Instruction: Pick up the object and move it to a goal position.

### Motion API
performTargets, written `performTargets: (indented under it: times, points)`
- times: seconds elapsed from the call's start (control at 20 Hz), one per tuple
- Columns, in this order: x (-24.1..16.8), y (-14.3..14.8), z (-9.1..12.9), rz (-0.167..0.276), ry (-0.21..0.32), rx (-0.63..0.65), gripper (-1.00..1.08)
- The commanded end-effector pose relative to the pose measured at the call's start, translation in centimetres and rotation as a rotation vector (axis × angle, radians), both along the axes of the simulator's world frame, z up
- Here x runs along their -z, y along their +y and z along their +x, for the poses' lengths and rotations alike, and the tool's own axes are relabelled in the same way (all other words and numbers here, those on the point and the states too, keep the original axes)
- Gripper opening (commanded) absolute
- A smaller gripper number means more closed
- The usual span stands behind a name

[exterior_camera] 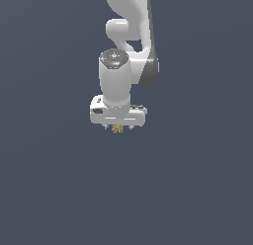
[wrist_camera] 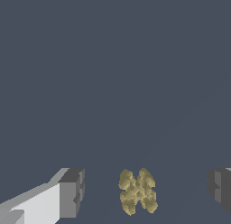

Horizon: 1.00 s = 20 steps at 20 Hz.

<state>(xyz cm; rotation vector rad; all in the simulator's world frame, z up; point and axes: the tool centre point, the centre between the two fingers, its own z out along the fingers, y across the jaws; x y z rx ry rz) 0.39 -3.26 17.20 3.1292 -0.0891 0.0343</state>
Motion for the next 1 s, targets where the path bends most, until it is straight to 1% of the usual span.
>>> performTargets:
  times: [0.0, 0.15, 0.35, 0.45, 0.7, 0.95]
  points:
    - [0.0, 0.0, 0.0, 0.0, 0.0, 0.0, 1.0]
    - [-0.2, -0.6, 0.0, -0.005, -0.002, 0.005, 1.0]
    - [-1.1, -2.7, 0.0, -0.023, -0.007, 0.022, 1.0]
    - [-1.4, -3.2, 0.0, -0.027, -0.008, 0.027, 1.0]
    - [-1.1, -3.1, -0.1, -0.025, -0.007, 0.023, 1.0]
    - [0.2, -2.9, -1.1, -0.02, -0.004, 0.01, 1.0]
